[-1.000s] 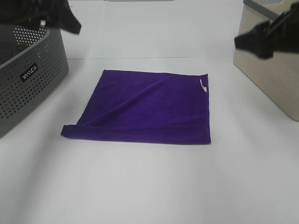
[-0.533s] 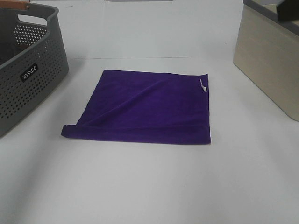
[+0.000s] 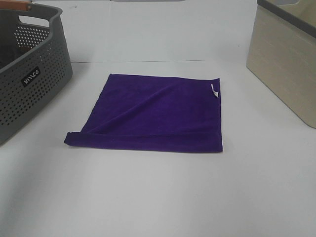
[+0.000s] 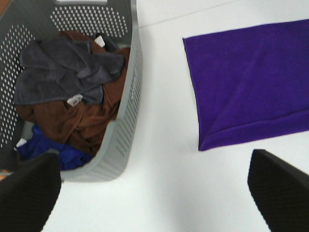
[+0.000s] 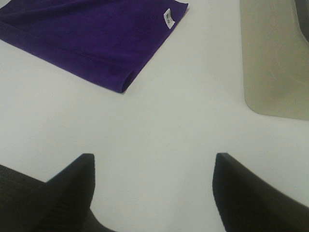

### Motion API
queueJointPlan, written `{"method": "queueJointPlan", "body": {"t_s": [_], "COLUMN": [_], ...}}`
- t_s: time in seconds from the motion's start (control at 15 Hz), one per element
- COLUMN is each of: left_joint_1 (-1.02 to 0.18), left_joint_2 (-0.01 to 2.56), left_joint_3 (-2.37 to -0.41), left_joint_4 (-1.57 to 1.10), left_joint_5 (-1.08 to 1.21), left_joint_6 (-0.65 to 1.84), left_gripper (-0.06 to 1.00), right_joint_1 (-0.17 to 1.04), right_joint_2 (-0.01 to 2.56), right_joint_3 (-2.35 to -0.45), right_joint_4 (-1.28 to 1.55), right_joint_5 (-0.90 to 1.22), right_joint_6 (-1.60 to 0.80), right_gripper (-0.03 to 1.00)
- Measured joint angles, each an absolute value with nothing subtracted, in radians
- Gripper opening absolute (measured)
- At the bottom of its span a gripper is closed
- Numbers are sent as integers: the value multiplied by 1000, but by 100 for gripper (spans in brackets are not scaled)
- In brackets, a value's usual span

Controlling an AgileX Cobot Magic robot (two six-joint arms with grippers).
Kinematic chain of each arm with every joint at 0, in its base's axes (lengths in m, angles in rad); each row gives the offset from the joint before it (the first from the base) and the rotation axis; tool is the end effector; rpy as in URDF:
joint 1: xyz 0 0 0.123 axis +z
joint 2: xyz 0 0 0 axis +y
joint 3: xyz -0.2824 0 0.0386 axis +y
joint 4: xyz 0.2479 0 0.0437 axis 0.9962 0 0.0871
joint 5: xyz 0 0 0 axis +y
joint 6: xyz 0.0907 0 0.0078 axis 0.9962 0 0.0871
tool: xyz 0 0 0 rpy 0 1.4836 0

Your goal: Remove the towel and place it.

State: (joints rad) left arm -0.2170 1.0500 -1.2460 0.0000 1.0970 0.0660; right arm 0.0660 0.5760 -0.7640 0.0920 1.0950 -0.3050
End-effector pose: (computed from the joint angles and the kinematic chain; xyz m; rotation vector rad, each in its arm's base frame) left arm 0.1856 -0.0409 0.4120 0.3365 2.3619 -0.0716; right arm 0.0808 0.0128 0.3321 -0.4283 2.3465 0.0045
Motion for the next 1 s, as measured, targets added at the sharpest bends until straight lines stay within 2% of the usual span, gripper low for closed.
{"method": "queueJointPlan", "body": {"t_s": [0.13,0.47,0.73,1.0], "left_joint_1": [-217,-217,-217,-217], "left_joint_2": [896,504,190,4], "left_joint_3": [-1068,-764,-635,-560], "left_joint_4": [0,0,0,0], "left_joint_5": [1073,1058,1096,1177], "left_joint_6": [33,-19,-40,-41], "left_gripper": [98,98,98,98], "right_joint_1": [66,66,66,66], "right_joint_2": [445,222,122,37], "right_joint_3": [-665,-519,-465,-463], "right_joint_4": [92,92,91,83], "right_joint_5": [1096,1097,1098,1105], "right_joint_6": [-280,-228,-224,-224], "right_gripper": [62,62,62,62]}}
